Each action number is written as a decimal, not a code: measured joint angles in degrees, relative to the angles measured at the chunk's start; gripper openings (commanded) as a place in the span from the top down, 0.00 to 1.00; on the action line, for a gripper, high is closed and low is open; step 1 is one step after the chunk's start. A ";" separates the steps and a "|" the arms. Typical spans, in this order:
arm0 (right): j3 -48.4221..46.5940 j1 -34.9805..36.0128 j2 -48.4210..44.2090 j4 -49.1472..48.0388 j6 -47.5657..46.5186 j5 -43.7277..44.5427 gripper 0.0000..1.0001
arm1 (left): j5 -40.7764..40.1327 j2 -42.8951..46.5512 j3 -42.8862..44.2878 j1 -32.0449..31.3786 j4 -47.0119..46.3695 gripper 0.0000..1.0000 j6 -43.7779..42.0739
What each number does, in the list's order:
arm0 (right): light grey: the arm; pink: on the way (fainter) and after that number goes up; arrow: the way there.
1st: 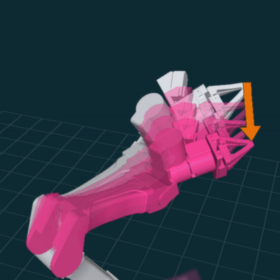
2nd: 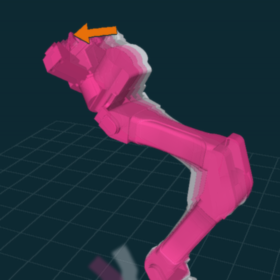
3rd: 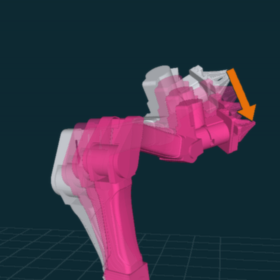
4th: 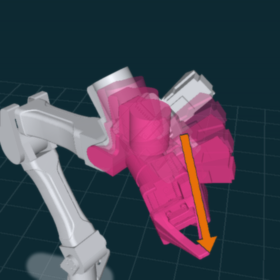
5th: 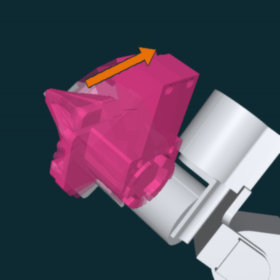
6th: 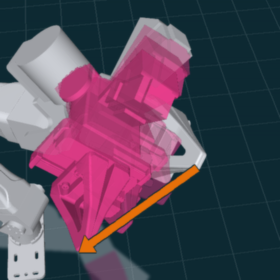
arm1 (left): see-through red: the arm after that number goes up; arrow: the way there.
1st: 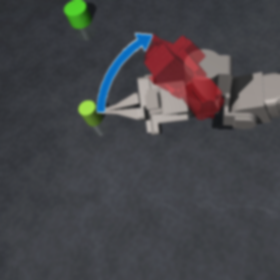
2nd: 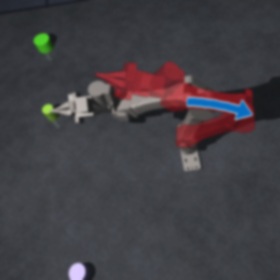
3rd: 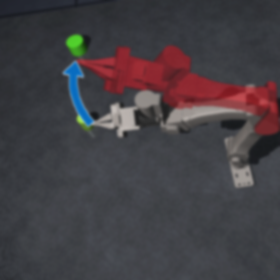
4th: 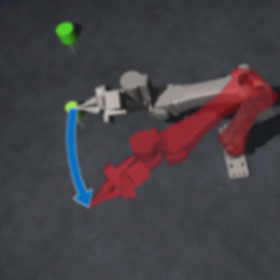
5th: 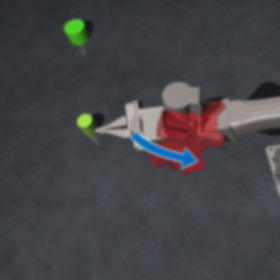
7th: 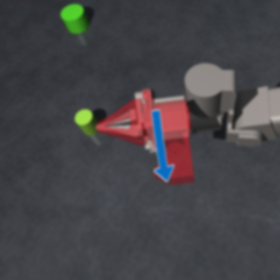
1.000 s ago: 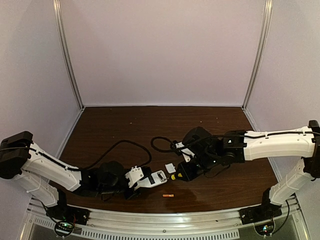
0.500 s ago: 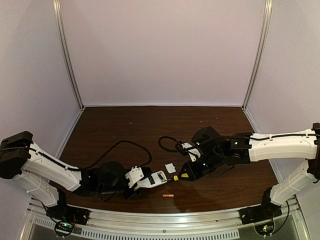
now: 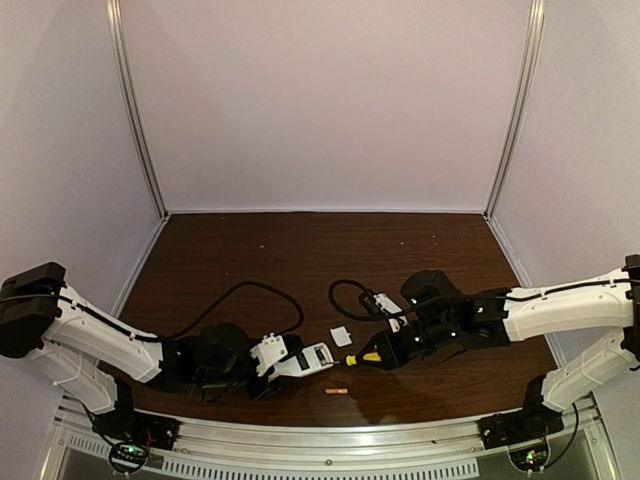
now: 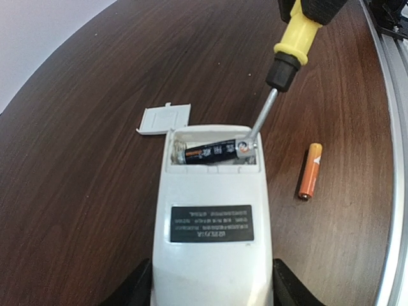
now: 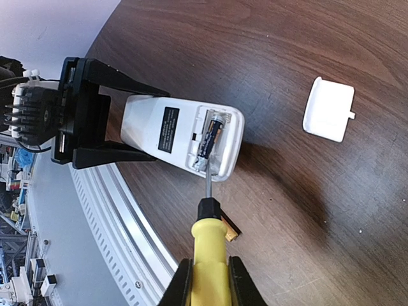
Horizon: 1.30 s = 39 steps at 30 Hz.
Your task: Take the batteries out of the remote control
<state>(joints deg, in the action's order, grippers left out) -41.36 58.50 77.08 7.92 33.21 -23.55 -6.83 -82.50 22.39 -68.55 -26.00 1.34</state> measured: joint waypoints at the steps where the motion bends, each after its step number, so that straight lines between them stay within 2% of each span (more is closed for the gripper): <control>1: 0.68 -0.04 -0.02 -1.05 0.11 -0.11 1.00 | 0.00 0.00 0.00 0.00 0.11 1.00 -0.07; 16: 5.77 -0.15 -0.04 -11.21 1.64 0.04 1.00 | -0.90 0.02 0.00 0.11 0.33 1.00 -0.33; 29: 5.84 -0.15 0.20 -13.57 1.55 1.97 1.00 | -1.33 -0.11 0.13 0.11 -0.55 1.00 -0.33; 39: 2.78 -0.15 5.03 -14.16 0.96 3.30 1.00 | -2.60 -0.44 0.13 0.33 0.87 1.00 -0.35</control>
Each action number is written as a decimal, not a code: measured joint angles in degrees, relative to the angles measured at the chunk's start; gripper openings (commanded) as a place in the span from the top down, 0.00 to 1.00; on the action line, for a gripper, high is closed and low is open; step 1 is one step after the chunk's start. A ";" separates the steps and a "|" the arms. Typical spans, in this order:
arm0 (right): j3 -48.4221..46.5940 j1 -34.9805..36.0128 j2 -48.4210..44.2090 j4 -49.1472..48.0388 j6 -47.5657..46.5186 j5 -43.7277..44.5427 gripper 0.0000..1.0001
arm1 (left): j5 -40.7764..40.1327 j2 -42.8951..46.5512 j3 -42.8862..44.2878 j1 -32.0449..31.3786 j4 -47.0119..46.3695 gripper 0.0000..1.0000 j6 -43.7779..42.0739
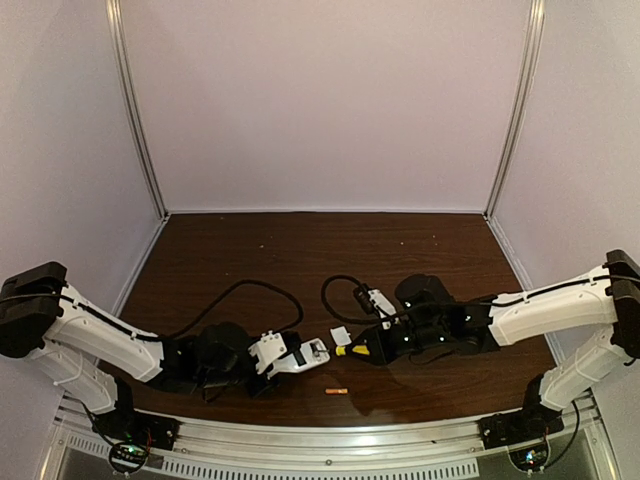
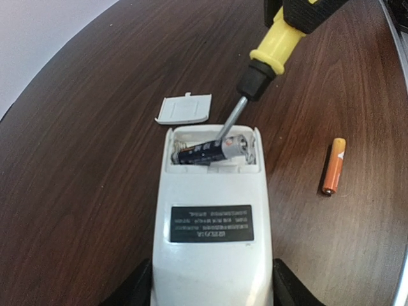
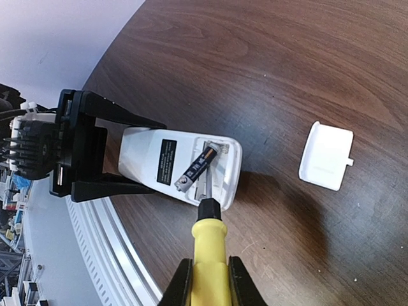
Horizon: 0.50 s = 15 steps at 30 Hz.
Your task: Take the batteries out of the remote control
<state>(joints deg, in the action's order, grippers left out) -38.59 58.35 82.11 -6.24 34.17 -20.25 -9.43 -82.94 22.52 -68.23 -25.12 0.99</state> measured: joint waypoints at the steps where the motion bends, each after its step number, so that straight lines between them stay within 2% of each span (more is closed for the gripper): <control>1: -0.31 0.00 0.00 0.07 -0.09 0.44 1.00 | 0.02 0.00 0.00 0.00 -0.11 1.00 0.00; 15: -3.02 0.02 1.64 1.62 -1.79 3.30 1.00 | -1.16 -0.04 0.42 0.00 0.02 1.00 0.02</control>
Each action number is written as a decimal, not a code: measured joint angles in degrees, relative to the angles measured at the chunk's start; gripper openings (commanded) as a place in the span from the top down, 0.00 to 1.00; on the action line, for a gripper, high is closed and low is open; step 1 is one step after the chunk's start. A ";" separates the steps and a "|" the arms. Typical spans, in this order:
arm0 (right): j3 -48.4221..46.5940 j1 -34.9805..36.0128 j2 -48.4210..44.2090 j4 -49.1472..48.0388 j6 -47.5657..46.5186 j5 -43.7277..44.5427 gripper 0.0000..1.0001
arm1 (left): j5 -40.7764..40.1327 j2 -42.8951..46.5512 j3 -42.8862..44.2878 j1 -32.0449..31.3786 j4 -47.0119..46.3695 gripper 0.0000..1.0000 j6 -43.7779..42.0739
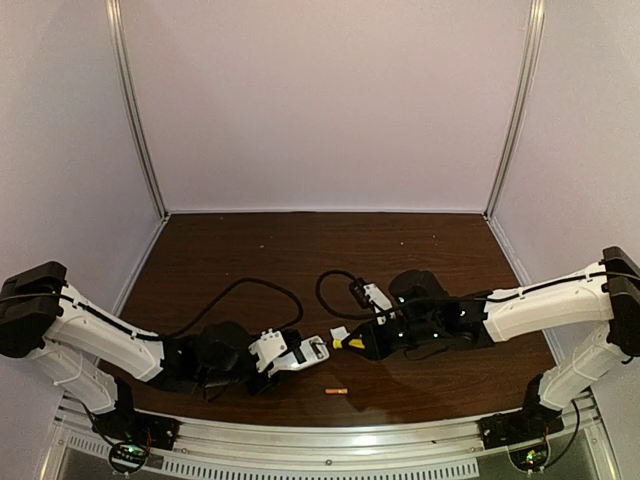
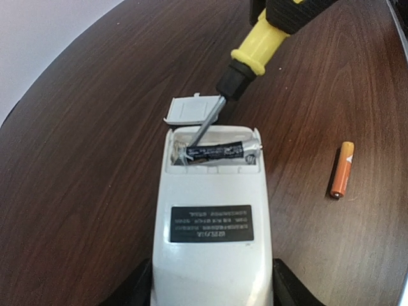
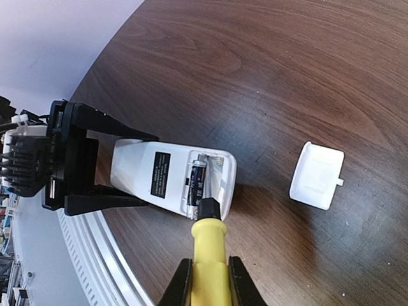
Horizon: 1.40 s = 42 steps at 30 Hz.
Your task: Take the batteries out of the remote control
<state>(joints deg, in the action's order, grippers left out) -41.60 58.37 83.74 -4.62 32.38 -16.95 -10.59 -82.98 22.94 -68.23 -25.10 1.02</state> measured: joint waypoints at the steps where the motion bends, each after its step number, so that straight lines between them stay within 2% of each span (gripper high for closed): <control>1: -0.15 0.02 0.37 -0.13 -0.09 -0.02 1.00 | -0.17 -0.02 0.00 0.00 0.11 1.00 0.00; 19: -3.76 0.15 9.09 -3.19 -0.26 -0.17 1.00 | -10.19 -4.17 0.00 -0.02 0.76 1.00 -1.07; 42: -6.69 1.88 12.83 -5.38 0.68 1.62 1.00 | -16.00 -5.16 0.20 -0.02 1.03 1.00 -1.64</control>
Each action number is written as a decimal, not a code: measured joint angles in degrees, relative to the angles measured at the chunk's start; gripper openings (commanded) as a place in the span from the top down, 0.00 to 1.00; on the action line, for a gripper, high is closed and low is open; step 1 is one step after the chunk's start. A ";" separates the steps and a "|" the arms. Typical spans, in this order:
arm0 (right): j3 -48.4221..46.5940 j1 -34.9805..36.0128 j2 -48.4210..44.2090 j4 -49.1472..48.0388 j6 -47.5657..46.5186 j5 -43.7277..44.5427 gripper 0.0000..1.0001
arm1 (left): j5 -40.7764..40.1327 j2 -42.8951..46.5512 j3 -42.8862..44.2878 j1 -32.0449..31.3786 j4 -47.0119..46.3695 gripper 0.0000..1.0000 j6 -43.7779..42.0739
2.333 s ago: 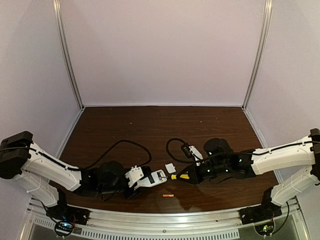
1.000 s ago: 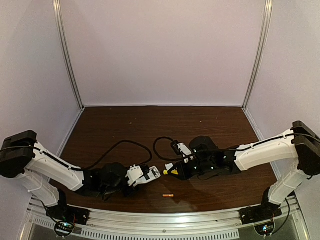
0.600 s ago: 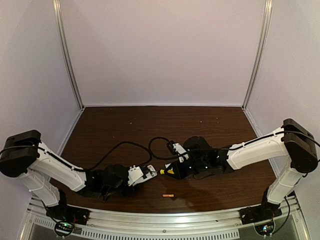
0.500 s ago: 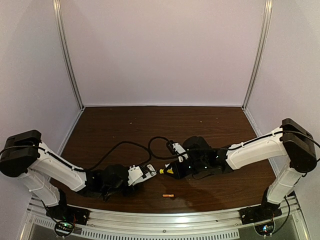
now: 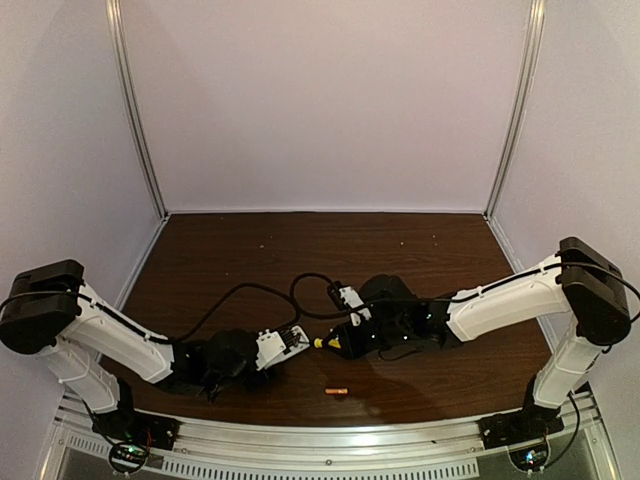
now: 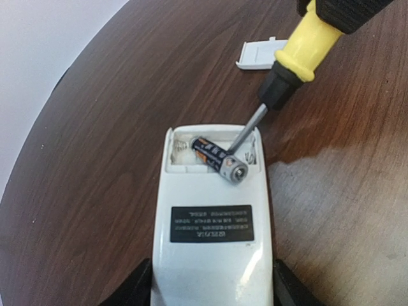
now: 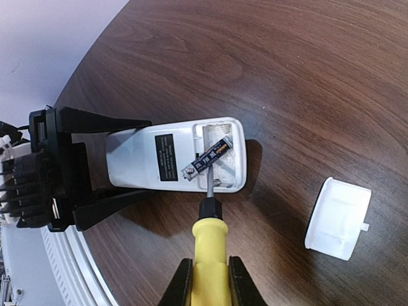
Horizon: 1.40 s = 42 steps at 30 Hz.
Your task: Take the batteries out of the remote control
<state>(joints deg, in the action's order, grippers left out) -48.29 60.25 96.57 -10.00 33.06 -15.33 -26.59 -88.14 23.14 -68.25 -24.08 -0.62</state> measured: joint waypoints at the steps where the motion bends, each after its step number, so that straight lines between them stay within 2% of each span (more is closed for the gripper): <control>1: -0.26 0.20 0.00 0.37 0.00 0.46 1.00 | -0.11 0.00 0.02 0.00 0.00 1.00 -0.02; 15: -0.90 4.59 -0.72 2.97 0.20 8.20 1.00 | -1.57 -0.13 0.17 -0.22 0.22 1.00 -0.37; 19: 0.81 6.69 -3.26 4.26 0.76 11.28 1.00 | -2.40 -0.44 0.39 -0.35 0.22 1.00 -0.46; 26: 4.33 9.64 -8.31 4.26 1.90 11.45 1.00 | -4.55 -0.66 1.33 -0.26 -0.55 1.00 -0.50; 42: 3.91 9.86 -9.55 6.49 2.99 16.17 1.00 | -5.60 -1.33 1.70 -0.26 -1.46 1.00 -0.52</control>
<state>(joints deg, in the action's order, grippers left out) -44.38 70.11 87.02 -3.51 36.05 0.84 -32.18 -89.47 24.84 -68.51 -25.54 -1.15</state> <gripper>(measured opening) 0.175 0.565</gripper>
